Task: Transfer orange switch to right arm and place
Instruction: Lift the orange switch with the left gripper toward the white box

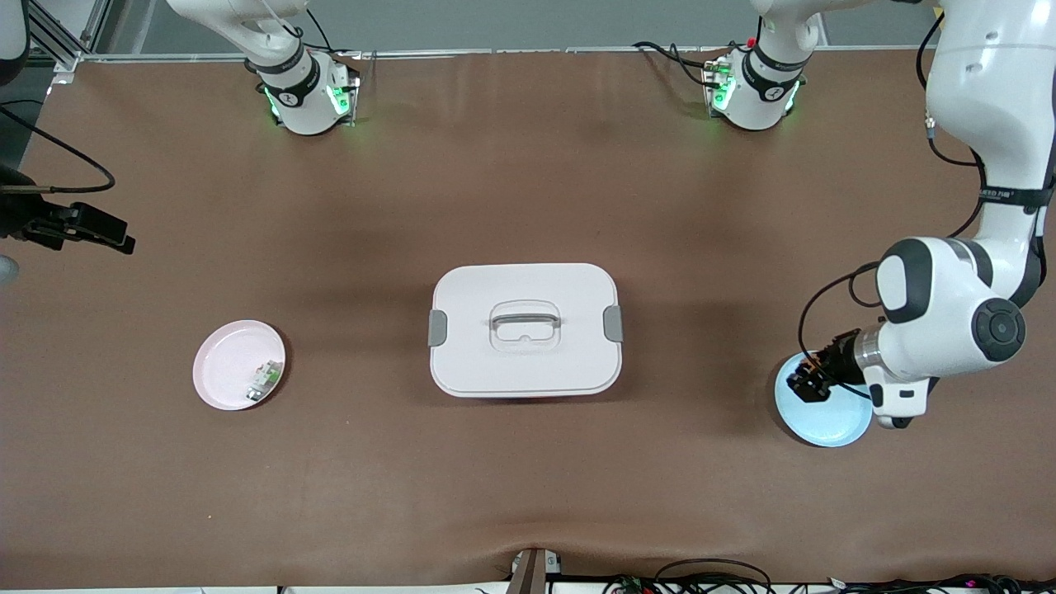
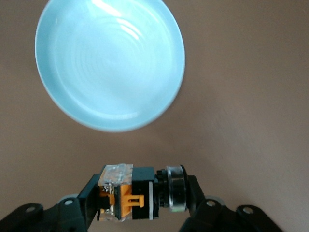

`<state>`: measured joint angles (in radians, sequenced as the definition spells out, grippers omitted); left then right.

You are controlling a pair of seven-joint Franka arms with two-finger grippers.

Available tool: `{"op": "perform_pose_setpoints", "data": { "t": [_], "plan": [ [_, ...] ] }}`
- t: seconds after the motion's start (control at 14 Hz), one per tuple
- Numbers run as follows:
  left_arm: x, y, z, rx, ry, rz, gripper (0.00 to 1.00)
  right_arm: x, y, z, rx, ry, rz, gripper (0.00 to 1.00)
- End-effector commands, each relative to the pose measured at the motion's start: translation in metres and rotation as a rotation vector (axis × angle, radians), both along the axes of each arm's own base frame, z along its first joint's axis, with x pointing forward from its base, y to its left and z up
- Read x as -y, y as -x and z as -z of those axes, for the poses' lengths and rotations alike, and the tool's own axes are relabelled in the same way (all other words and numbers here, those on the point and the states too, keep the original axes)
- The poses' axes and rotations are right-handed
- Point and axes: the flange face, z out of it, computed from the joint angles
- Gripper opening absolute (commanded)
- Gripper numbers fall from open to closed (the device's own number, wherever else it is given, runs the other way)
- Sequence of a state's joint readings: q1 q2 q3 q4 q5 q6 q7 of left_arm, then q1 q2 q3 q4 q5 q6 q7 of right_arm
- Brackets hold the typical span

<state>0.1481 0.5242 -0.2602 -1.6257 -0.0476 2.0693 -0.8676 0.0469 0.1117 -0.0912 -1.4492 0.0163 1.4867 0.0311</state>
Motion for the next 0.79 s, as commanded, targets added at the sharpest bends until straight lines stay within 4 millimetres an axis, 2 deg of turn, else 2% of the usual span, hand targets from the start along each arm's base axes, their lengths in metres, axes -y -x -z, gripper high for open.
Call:
{"op": "perform_pose_setpoints", "data": {
  "t": [0.0, 0.43, 0.57, 0.71],
  "plan": [
    [0.044, 0.018, -0.042, -0.039, 0.037, -0.064, 0.0, -0.001, -0.002, -0.004, 0.004, 0.006, 0.001, 1.0],
    [0.148, 0.051, -0.113, -0.114, 0.175, -0.197, 0.0, 0.001, -0.002, -0.004, 0.002, 0.004, 0.004, 1.0],
    [0.187, 0.06, -0.135, -0.144, 0.223, -0.273, 0.0, -0.003, -0.003, -0.003, 0.004, 0.004, 0.001, 1.0],
    [0.219, 0.069, -0.155, -0.176, 0.263, -0.334, 0.0, -0.015, -0.009, 0.008, -0.013, 0.004, -0.016, 1.0]
  ]
}}
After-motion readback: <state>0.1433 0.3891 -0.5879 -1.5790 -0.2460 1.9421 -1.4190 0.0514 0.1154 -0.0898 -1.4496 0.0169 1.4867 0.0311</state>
